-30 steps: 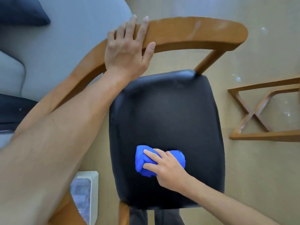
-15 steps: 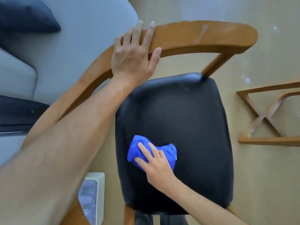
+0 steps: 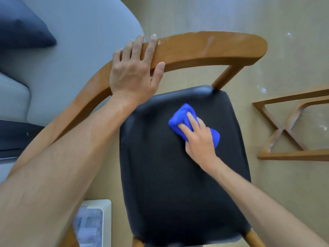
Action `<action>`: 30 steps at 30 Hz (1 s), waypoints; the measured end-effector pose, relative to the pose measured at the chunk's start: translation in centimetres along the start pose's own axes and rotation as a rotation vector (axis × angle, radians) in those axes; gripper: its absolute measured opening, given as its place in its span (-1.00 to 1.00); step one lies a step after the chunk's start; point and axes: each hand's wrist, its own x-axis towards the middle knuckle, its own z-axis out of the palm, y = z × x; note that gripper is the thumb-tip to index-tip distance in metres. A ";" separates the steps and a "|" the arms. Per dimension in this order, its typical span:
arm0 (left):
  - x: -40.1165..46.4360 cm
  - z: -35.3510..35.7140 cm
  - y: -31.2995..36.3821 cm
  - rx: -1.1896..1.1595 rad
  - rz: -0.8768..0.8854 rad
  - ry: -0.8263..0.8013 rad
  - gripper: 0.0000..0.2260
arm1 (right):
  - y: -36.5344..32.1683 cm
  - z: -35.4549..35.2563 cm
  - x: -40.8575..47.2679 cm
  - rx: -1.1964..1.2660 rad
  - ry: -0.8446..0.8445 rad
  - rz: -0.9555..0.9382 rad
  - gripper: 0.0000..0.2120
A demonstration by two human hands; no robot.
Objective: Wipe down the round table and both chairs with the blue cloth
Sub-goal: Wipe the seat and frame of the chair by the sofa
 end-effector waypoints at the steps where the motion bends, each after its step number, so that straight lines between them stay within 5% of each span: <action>1: 0.0 -0.2 0.0 -0.009 0.001 -0.010 -0.45 | 0.1 0.0 -3.7 0.046 -0.023 -0.074 -0.48; 5: -0.1 -0.7 0.1 -0.014 -0.001 -0.028 -0.45 | 3.3 -2.6 -7.4 0.104 -0.174 -0.252 -0.44; 9: 0.1 -0.2 0.0 -0.001 0.005 0.000 -0.46 | 7.1 -4.3 3.7 0.122 0.009 0.056 -0.48; 12: 0.1 0.1 -0.1 0.013 0.007 0.021 -0.46 | 8.5 -3.3 9.3 0.011 -0.030 0.210 -0.46; 20: -0.1 -0.7 0.0 -0.018 -0.004 -0.035 -0.44 | 6.4 -3.1 -6.1 0.222 -0.035 0.291 -0.46; 25: 0.2 -0.3 0.0 0.001 0.006 -0.010 -0.44 | 9.7 -4.1 3.1 0.318 0.110 0.357 -0.46; 30: 0.1 0.1 -0.1 0.002 0.010 0.006 -0.45 | 12.0 -2.8 6.1 0.310 -0.003 0.451 -0.48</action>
